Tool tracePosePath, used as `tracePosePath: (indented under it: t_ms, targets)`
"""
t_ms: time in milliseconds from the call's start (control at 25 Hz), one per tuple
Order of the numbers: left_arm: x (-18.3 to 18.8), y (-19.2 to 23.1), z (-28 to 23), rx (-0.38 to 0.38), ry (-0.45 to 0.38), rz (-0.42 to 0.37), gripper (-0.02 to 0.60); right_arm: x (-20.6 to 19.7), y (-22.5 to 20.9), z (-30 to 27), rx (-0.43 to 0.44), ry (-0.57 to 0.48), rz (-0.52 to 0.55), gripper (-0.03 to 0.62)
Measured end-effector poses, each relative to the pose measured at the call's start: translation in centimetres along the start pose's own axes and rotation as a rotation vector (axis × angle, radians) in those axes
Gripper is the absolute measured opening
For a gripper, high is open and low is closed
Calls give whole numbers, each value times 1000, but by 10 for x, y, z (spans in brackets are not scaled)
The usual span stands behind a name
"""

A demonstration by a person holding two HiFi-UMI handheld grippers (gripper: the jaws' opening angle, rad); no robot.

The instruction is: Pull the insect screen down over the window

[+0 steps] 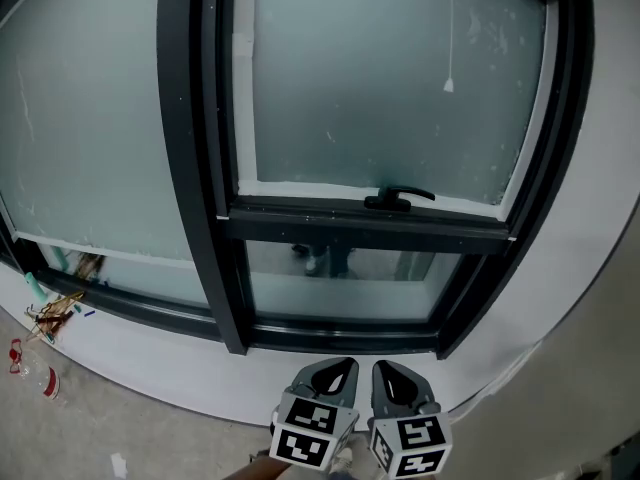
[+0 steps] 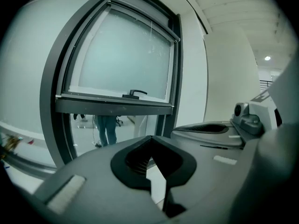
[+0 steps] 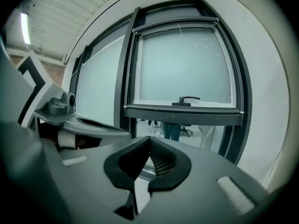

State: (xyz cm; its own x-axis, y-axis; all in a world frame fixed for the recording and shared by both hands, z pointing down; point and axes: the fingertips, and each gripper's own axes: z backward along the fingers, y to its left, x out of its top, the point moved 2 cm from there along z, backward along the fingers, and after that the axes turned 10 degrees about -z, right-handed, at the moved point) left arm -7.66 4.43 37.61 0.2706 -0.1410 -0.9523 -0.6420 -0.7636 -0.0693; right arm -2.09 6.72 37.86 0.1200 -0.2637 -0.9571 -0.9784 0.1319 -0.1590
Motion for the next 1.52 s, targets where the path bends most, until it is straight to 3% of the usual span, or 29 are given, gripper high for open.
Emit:
tracePosePath:
  t_ms: [240,440,1080,1400,1520]
  targets:
    - [23,22,-46,11,-22,-34,14,29,-30,-44,55,-51,-29,-6]
    - [56,57,-97,38,-55,-54,14,72,-63,-91,62,-109,10,-5]
    - [215,135,-238,54,-207,-152,15,278,-190,-200,94,-365,140,-5]
    - [287,170,-265,124,-264,-183,17,372,-199,-225,190,-450,227,2]
    - [310,185,-264,155,-282,-209,17,405,-191,-230,252,-477,230,36]
